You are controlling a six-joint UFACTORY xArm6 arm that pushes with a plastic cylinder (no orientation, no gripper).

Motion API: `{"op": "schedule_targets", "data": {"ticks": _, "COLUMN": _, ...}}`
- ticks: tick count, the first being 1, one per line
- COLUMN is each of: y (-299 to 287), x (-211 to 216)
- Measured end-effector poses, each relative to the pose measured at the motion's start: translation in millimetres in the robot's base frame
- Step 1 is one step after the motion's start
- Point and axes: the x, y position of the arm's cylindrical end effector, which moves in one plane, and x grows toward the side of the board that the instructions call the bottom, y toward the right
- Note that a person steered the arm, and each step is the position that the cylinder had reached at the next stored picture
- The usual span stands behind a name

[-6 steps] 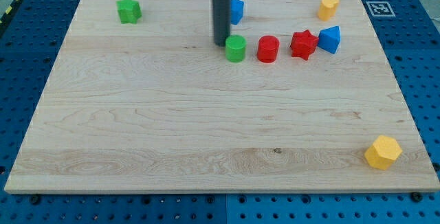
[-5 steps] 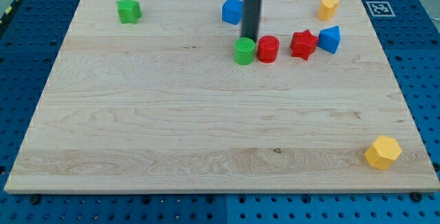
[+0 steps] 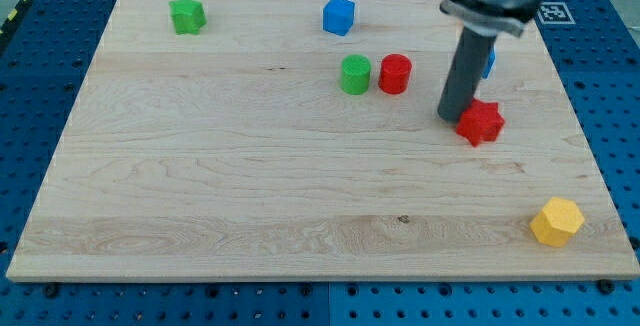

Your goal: Push the red star towards the center left side of the board

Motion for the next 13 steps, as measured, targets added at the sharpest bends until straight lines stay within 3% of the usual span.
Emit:
{"op": "schedule_targets", "data": {"ticks": 2, "y": 18, "x": -45}}
{"op": "schedule_targets", "data": {"ticks": 4, "y": 101, "x": -3}}
{"op": "schedule_targets", "data": {"ticks": 5, "y": 50, "x": 1}}
{"op": "schedule_targets", "data": {"ticks": 6, "y": -55, "x": 1}}
{"op": "schedule_targets", "data": {"ticks": 7, "y": -68, "x": 1}}
{"op": "schedule_targets", "data": {"ticks": 9, "y": 48, "x": 24}}
{"op": "schedule_targets", "data": {"ticks": 10, "y": 29, "x": 56}}
{"op": "schedule_targets", "data": {"ticks": 12, "y": -131, "x": 2}}
{"op": "schedule_targets", "data": {"ticks": 13, "y": -146, "x": 0}}
